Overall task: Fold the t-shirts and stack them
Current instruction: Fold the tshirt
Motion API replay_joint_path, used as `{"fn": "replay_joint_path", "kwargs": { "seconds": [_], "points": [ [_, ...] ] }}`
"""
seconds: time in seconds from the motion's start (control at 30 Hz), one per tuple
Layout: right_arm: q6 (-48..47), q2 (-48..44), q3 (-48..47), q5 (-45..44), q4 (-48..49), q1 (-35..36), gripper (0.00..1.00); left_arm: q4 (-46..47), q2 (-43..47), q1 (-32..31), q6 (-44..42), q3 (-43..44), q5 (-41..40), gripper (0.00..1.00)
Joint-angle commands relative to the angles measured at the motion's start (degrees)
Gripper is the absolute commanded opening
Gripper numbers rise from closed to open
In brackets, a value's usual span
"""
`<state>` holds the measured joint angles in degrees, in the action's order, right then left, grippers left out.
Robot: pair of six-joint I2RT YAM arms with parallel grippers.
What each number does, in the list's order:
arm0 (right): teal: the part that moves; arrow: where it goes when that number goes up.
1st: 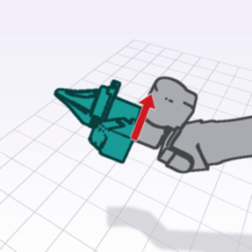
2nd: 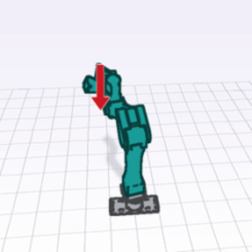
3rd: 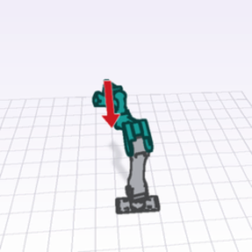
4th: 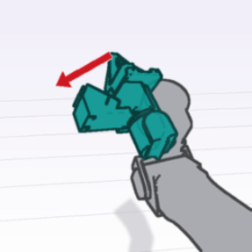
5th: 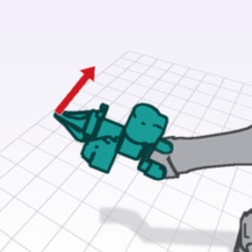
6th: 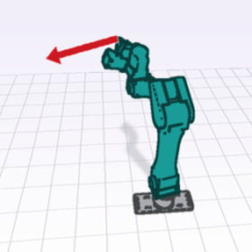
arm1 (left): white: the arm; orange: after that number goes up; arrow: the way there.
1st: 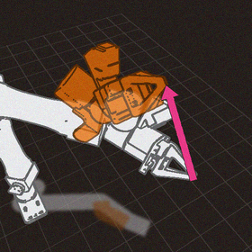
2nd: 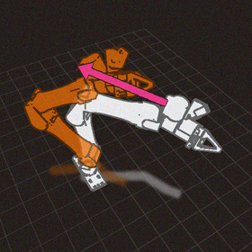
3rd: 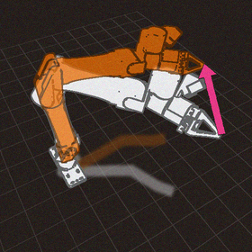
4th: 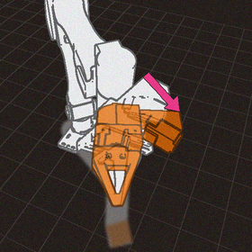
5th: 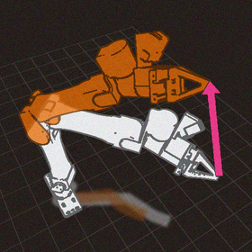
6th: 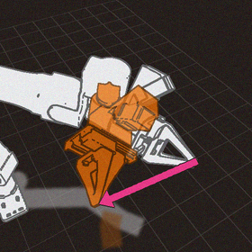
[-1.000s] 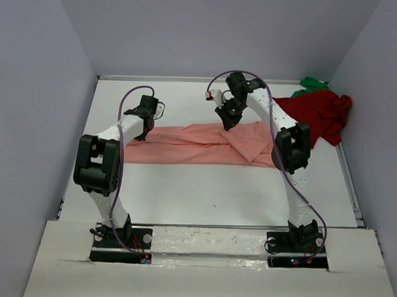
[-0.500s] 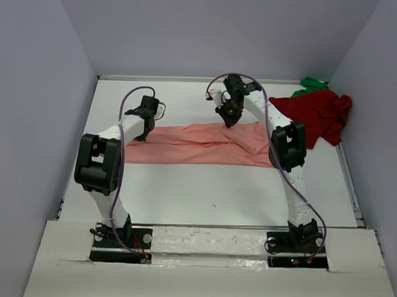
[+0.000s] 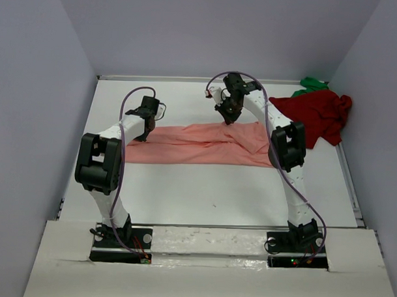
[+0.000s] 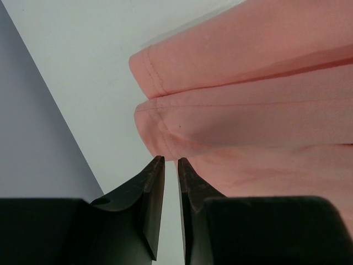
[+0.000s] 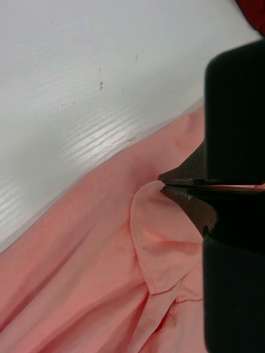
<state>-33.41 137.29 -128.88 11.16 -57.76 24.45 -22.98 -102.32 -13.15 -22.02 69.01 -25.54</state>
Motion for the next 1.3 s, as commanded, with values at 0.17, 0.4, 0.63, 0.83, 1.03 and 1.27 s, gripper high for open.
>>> {"fn": "replay_joint_path", "kwargs": {
  "seconds": [0.17,0.4,0.63,0.83,1.03,1.27],
  "points": [
    [-3.2,-3.0,0.5,2.3,3.6,1.0,0.00,-0.6,0.4,-0.6,-0.6,0.4,-0.7,0.29],
    [-4.5,-5.9,3.2,7.1,3.5,1.6,0.00,-0.8,0.2,-0.7,-0.5,0.6,-0.8,0.28],
    [-6.9,-6.7,4.2,6.9,-0.1,1.6,0.56,-1.0,0.1,-0.9,-0.5,0.8,-0.8,0.28],
    [-6.5,-12.4,10.7,-1.1,7.5,1.6,1.00,-1.5,-0.1,-1.5,-0.4,1.3,-0.8,0.27],
    [-4.6,-15.1,11.8,-9.5,9.1,-0.1,0.98,-1.4,0.7,-1.7,-0.5,0.9,-0.9,0.27],
    [-2.5,-23.0,20.2,-6.7,6.3,-5.0,0.83,-1.5,0.8,-2.0,-0.4,1.3,-0.5,0.27]
  ]
}}
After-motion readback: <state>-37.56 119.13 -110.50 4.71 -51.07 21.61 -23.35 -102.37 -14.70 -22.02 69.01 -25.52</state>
